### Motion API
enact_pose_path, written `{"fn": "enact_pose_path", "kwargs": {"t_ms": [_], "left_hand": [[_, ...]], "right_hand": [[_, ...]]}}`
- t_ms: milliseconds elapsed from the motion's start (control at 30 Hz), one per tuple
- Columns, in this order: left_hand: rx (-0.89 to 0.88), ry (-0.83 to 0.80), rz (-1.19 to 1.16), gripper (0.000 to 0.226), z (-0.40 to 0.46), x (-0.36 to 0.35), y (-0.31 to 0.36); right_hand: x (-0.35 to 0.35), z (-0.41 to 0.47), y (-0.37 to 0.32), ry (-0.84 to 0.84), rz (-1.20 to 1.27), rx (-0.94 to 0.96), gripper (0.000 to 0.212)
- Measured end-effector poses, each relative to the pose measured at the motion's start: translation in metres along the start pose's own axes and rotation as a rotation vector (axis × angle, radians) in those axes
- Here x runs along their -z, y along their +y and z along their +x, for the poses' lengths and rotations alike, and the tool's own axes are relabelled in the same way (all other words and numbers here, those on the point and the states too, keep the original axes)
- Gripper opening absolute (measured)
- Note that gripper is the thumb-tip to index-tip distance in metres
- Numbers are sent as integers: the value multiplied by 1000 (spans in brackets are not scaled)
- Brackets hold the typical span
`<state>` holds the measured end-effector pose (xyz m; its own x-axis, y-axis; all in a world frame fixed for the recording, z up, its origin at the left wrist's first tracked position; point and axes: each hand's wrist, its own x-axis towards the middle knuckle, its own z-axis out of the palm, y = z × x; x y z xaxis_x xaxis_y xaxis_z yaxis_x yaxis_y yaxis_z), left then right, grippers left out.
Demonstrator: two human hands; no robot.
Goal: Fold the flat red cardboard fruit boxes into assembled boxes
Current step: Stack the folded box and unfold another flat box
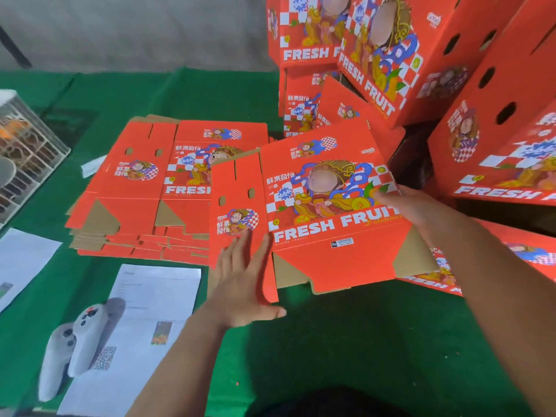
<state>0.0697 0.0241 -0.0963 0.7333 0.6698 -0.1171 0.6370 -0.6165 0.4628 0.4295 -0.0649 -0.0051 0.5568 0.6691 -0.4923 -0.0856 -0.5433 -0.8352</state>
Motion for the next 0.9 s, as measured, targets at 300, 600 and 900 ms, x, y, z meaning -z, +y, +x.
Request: {"fn": "enact_pose_path", "kwargs": {"t_ms": [300, 600, 900], "left_hand": [[-165, 244, -318, 43, 2, 7, -1], [5, 720, -853, 26, 16, 63, 35], [-48, 664, -987, 24, 18, 63, 59]], "right_hand": [[-3, 7, 25, 172, -260, 214, 31], [-4, -14, 45, 180, -224, 371, 50], [-8, -24, 53, 232, -93, 447, 54]]}}
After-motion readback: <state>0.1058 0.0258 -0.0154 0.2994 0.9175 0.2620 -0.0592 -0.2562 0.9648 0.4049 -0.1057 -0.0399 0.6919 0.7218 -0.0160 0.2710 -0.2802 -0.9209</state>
